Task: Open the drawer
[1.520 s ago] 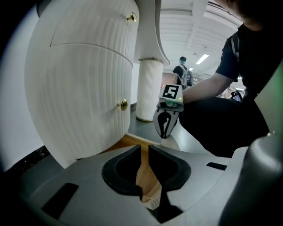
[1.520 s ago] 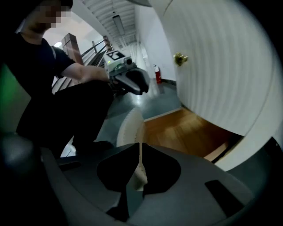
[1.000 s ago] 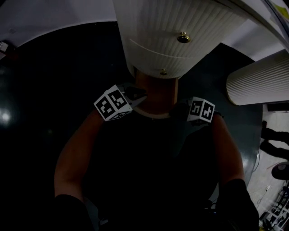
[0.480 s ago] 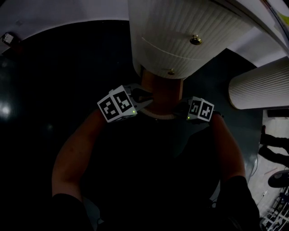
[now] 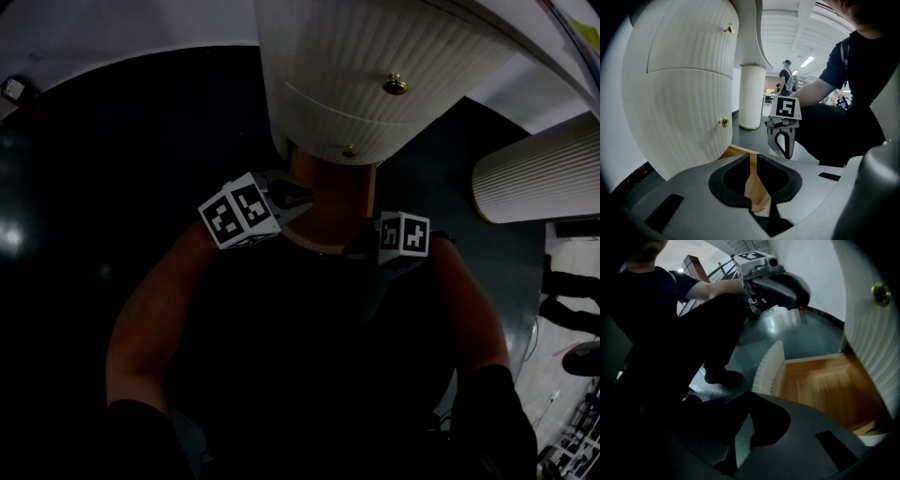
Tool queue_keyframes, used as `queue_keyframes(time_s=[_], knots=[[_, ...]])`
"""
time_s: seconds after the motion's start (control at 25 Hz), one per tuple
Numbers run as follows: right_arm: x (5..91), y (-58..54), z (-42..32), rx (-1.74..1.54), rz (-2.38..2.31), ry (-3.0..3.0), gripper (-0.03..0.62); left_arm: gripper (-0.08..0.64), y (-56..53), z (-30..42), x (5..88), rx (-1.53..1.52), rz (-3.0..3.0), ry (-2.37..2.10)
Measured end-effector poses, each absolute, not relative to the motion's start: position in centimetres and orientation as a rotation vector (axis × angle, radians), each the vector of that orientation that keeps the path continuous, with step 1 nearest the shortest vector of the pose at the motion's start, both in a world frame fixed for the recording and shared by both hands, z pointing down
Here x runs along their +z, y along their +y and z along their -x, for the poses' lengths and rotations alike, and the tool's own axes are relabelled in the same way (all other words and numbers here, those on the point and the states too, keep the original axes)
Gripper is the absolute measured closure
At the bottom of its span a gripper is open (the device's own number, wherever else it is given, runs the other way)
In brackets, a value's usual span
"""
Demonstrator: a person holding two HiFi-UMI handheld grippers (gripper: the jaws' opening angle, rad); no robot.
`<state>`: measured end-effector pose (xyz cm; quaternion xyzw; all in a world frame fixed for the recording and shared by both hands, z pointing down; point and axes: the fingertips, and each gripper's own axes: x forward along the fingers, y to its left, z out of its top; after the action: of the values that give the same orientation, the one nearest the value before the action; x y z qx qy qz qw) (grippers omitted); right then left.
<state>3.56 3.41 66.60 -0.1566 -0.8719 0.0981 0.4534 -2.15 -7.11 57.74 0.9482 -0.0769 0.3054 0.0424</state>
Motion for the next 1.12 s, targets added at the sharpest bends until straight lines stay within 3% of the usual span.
queue_keyframes(time_s=[0.56,1.12], knots=[[67.5,2.6,-3.9,0.055,0.328,-2.097,0.577,0.508,-10.3,2.4,55.5,0.819,-2.89,-0.298],[66.5,1.9,-2.3,0.116,0.247,-2.17,0.575,0.515,-8.9,1.1,55.0,0.858,-2.924,-0.179]])
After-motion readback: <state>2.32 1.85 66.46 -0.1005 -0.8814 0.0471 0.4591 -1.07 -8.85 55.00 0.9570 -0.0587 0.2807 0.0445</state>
